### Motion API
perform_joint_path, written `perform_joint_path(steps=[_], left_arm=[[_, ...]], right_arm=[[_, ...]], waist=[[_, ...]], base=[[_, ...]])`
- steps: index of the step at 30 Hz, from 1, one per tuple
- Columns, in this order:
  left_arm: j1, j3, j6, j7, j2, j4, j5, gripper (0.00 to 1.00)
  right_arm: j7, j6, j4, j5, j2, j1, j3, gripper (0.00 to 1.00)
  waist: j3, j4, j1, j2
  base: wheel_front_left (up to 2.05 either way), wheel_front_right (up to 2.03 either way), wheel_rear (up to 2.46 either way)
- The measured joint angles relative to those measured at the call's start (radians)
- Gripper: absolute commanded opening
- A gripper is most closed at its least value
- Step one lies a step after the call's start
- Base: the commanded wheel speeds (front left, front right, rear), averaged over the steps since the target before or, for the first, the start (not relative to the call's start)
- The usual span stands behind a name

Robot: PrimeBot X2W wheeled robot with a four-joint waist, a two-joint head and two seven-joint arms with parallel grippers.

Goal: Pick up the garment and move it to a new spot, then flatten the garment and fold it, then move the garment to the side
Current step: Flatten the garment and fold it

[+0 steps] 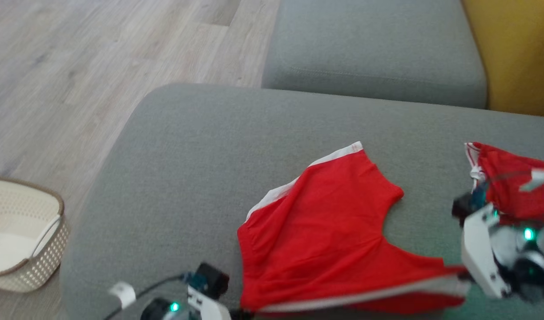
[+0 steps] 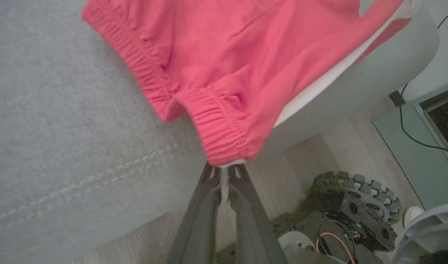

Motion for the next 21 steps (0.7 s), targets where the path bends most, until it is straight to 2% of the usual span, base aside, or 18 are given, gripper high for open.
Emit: perform_joint_path(steps=[8,14,21], left_arm=[[-0.103,0.045,0.005,0.007,-0.017,-0.016,-0.015,0.0],[-0.185,0.078,0.002,-0.013,-0.099,0.026,-0.041,0.0],[-0.277,0.08,-0.016,-0.06,-0.182,0.12,-0.023,0.0]], right_arm=[[-0.033,0.0,0.066,-0.067,0.065,-0.182,-0.058,0.0],[-0.084,0.0,0.164,-0.106,0.106,-0.323,-0.056,0.0],[-0.19,0.0,0.266,-0.119,0.14,-0.45,0.015,0.0]], waist=[[0.051,0.038,0.0,0.0],[0.116,0.063,0.0,0.0],[0.198,0.09,0.0,0.0]], base=[[0.0,0.0,0.0],[0.0,0.0,0.0],[0.0,0.0,0.0]])
